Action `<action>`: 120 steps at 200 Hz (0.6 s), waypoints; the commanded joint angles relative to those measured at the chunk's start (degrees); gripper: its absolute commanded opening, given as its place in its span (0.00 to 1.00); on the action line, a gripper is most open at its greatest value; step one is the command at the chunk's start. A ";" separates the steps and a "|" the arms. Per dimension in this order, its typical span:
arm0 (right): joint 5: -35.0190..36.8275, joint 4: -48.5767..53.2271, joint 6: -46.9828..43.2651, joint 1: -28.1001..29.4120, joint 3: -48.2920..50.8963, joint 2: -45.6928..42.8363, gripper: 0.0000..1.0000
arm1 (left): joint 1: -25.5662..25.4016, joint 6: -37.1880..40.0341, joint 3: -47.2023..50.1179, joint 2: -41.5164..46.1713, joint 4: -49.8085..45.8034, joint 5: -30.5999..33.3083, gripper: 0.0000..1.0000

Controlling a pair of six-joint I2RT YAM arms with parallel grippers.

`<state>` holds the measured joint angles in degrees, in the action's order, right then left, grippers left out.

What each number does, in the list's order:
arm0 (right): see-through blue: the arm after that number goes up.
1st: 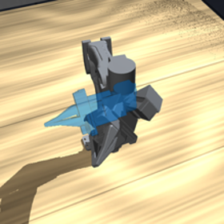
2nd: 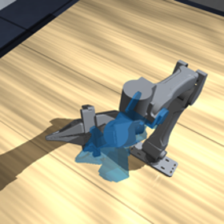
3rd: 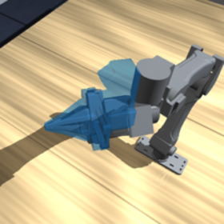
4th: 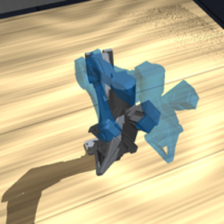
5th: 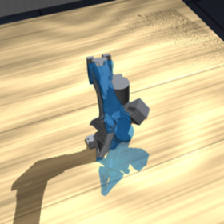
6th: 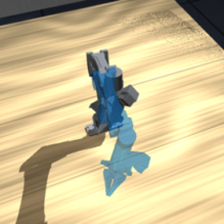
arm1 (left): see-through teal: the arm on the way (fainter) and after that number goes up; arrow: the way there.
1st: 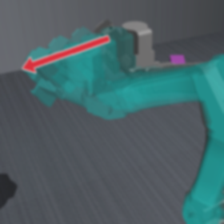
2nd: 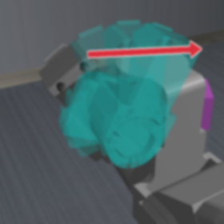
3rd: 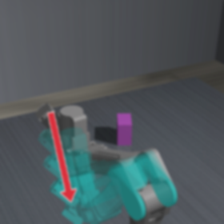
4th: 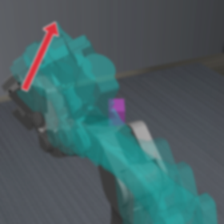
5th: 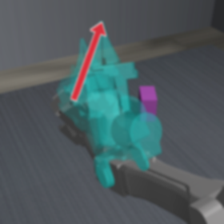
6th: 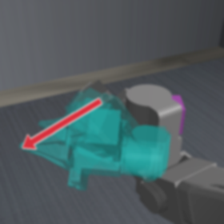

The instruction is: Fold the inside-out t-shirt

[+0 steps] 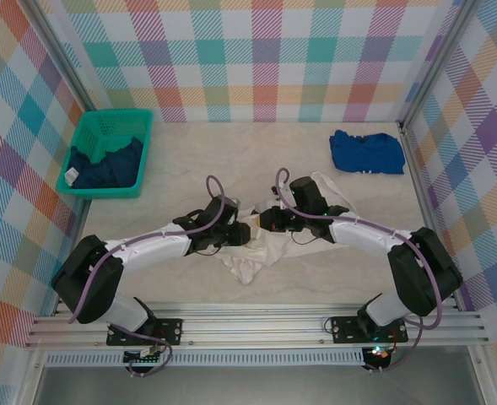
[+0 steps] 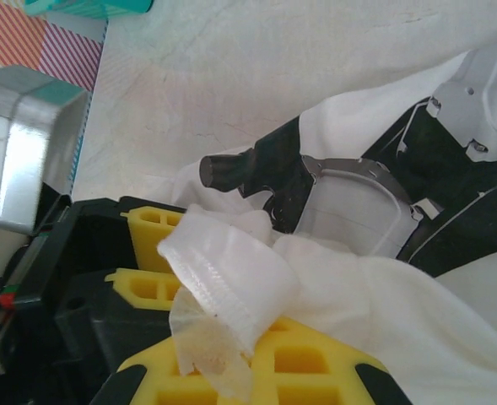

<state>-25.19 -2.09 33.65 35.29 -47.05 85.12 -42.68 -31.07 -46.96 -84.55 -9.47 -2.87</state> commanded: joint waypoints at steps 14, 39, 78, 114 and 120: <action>0.26 -0.17 -1.31 0.23 -0.77 -1.36 0.00 | -0.29 1.85 -1.81 -2.11 0.27 2.56 0.35; 0.44 0.14 -1.65 0.15 -0.90 -1.32 0.00 | -0.28 2.71 -1.58 -3.77 1.23 2.53 0.20; 1.60 1.64 -3.20 0.13 -0.69 -2.31 0.00 | -0.22 4.98 0.36 1.29 2.90 3.16 0.00; 1.46 0.35 -4.18 0.22 0.93 -3.63 0.00 | 0.04 8.29 2.20 8.52 4.79 0.89 0.00; 1.51 0.43 -4.36 0.22 1.08 -3.93 0.00 | 0.18 8.56 2.58 9.50 4.82 0.03 0.00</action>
<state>-23.79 -0.97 31.33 35.29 -46.96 83.77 -42.68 -25.61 -45.74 -79.92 -7.20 -0.97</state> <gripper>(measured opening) 0.045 0.048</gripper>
